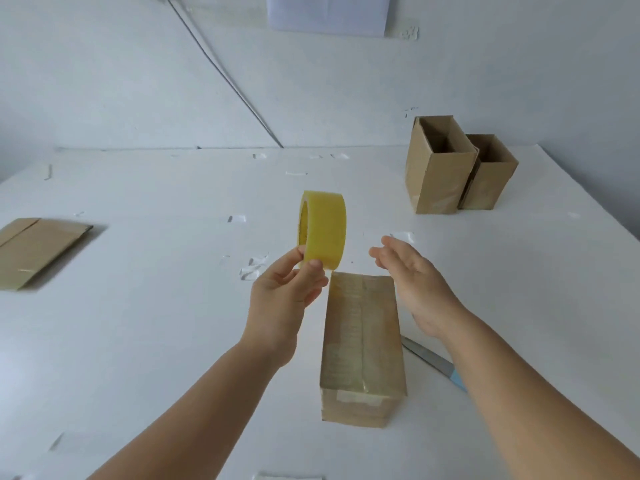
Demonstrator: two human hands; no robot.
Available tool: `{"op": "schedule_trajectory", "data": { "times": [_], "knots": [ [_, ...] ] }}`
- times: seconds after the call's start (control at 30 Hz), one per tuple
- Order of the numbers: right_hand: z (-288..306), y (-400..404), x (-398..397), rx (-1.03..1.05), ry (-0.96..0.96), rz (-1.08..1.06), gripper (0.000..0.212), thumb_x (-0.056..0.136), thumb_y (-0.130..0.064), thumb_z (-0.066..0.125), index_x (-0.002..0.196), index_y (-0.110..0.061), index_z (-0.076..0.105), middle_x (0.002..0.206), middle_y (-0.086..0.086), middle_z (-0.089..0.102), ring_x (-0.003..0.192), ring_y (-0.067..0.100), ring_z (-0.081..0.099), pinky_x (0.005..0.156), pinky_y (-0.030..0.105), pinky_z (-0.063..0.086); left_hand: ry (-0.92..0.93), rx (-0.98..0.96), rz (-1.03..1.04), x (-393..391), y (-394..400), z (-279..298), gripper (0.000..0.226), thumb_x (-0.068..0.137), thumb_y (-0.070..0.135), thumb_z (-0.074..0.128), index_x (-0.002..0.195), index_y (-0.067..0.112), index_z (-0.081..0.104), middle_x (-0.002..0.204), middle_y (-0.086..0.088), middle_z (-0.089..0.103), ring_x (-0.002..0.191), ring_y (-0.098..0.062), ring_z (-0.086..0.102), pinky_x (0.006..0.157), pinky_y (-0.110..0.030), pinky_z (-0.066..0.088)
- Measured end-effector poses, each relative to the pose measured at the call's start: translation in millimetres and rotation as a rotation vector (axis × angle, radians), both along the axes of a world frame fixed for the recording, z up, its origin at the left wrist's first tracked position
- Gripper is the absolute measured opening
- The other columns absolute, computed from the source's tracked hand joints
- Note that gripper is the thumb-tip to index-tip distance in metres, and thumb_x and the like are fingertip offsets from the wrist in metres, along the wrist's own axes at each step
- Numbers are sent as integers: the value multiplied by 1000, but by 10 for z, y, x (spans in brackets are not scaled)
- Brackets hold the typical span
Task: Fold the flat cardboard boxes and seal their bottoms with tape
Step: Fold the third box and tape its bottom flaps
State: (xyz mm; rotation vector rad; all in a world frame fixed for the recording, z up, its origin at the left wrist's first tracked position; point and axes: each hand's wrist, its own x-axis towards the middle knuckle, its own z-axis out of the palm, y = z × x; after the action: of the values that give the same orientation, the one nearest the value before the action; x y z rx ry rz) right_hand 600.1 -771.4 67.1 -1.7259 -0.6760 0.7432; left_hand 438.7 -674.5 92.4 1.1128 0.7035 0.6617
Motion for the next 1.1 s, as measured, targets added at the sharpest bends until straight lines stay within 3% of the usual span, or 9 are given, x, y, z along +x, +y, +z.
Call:
{"op": "schedule_trajectory", "data": {
  "times": [0.13, 0.27, 0.4, 0.47, 0.57, 0.73, 0.83, 0.93, 1.1],
  "knots": [
    [218, 56, 69, 194, 135, 1, 69, 85, -62, 50, 143, -28, 36, 141, -6, 49, 125, 7, 50, 110, 33, 33, -33, 92, -278, 40, 135, 153, 16, 92, 13, 59, 94, 20, 74, 78, -2, 63, 74, -13, 59, 80, -27, 52],
    [386, 16, 138, 383, 349, 74, 100, 44, -73, 78, 126, -21, 55, 124, -5, 62, 115, 8, 58, 101, 28, 45, 26, 98, -445, 142, 242, 254, 22, 88, 18, 62, 108, 17, 69, 73, 0, 61, 71, -14, 59, 78, -28, 52],
    [407, -78, 228, 435, 348, 60, 105, 42, -66, 84, 129, -17, 50, 125, 5, 55, 120, 20, 50, 103, 40, 39, 269, 150, -496, 240, 352, 359, 17, 89, 17, 65, 105, 11, 69, 65, 5, 64, 64, -9, 59, 73, -23, 55],
    [423, -113, 236, 443, 343, 75, 99, 40, -62, 87, 123, -23, 49, 114, 1, 58, 111, 21, 54, 90, 38, 44, 385, 182, -573, 281, 392, 387, 10, 88, 20, 67, 92, 11, 70, 63, 7, 64, 62, -8, 58, 66, -19, 54],
    [453, -161, 222, 477, 335, 67, 89, 34, -59, 90, 110, -28, 54, 92, -8, 61, 86, 12, 58, 80, 34, 47, 419, 197, -615, 343, 430, 401, 9, 88, 20, 67, 81, 15, 69, 69, 7, 63, 69, -11, 54, 72, -23, 53],
    [552, -187, 191, 545, 327, 59, 89, 39, -63, 86, 111, -24, 51, 78, -8, 51, 71, 8, 49, 79, 30, 45, 321, 51, -629, 386, 432, 383, 8, 90, 20, 65, 90, 12, 66, 85, 1, 62, 75, -14, 58, 69, -24, 54],
    [626, -186, 174, 543, 298, 35, 77, 53, -74, 73, 105, -20, 56, 70, -8, 47, 68, 8, 45, 82, 34, 42, 291, -2, -606, 382, 413, 375, 10, 91, 15, 64, 85, 7, 65, 76, -3, 65, 68, -14, 63, 64, -23, 54],
    [652, -186, 129, 457, 231, -44, 44, 81, -58, 58, 99, -18, 58, 67, -4, 46, 63, 8, 45, 85, 40, 39, 369, 155, -573, 378, 423, 380, 8, 88, 9, 65, 86, 2, 69, 66, -2, 63, 61, -10, 60, 63, -20, 54],
    [664, -241, 115, 313, 17, -105, 17, 85, -37, 50, 85, -22, 58, 64, -13, 51, 67, 9, 48, 72, 28, 42, 466, 348, -514, 308, 563, 356, 12, 87, 8, 65, 81, -2, 70, 67, -3, 63, 64, -11, 58, 73, -25, 56]
  ]
}}
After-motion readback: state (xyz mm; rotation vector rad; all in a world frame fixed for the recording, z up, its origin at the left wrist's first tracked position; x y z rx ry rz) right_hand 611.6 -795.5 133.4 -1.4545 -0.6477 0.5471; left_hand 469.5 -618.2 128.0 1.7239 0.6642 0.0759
